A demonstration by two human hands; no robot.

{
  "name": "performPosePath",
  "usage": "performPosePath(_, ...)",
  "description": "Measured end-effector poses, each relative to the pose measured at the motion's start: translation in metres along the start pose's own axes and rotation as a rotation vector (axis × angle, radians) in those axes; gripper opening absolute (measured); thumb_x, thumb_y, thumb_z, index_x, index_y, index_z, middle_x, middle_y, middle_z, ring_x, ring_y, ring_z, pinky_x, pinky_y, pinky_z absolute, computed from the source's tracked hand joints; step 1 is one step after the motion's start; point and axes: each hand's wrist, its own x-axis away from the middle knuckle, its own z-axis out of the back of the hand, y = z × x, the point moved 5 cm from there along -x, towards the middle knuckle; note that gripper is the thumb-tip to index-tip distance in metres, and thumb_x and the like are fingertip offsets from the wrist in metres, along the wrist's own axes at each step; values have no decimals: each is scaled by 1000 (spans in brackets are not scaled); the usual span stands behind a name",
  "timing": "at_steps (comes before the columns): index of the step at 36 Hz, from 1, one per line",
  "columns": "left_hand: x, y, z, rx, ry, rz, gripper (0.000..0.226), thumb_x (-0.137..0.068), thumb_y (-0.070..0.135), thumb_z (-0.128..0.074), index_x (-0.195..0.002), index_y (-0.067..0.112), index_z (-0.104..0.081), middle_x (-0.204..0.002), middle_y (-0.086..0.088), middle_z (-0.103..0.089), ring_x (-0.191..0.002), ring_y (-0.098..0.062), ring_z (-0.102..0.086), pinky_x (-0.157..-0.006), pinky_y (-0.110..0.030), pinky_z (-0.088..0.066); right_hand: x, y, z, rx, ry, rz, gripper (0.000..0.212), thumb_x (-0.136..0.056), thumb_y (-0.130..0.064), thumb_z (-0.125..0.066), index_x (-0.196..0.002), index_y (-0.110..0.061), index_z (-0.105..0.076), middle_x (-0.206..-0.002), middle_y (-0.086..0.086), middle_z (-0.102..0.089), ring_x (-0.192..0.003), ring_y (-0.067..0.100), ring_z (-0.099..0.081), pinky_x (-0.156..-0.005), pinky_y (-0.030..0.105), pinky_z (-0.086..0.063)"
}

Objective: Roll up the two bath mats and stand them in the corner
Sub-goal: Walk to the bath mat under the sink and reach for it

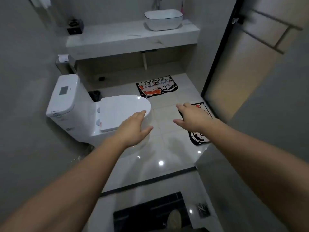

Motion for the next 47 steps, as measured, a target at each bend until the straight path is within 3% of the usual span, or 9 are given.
performPosePath(10,-63,-12,4,-34,-19,12,68,-94,46,-49,-150,16,-23,-153,-5,-34,-137,-23,-36,-112,-38,-32,-55,25,1,-47,-9,-41,65,-90,-49,-49,-143,-17,-30,-136,10,-45,-120,31,-48,-92,44,-47)
performPosePath(22,-203,-60,33,-70,-63,-69,69,-94,48,-49,-151,19,-22,-157,-2,-29,-141,-22,-31,-114,-37,-27,-174,48,25,0,33,-153,60,-90,-51,-47,-137,-15,-35,-129,13,-48,-114,33,-51,-91,43,-46)
performPosePath(37,-316,-86,33,-36,-175,-155,68,-95,46,-49,-151,20,-20,-157,-1,-28,-140,-22,-33,-113,-39,-31,-258,79,29,-29,22,-278,58,-91,-50,-47,-135,-15,-36,-129,12,-49,-115,32,-50,-90,42,-45)
performPosePath(47,-397,-85,23,-53,-179,-129,70,-95,48,-48,-152,20,-19,-157,-2,-28,-141,-22,-32,-113,-39,-30,-333,131,34,-3,10,-240,58,-91,-51,-45,-135,-16,-36,-128,11,-50,-113,32,-51,-90,44,-46)
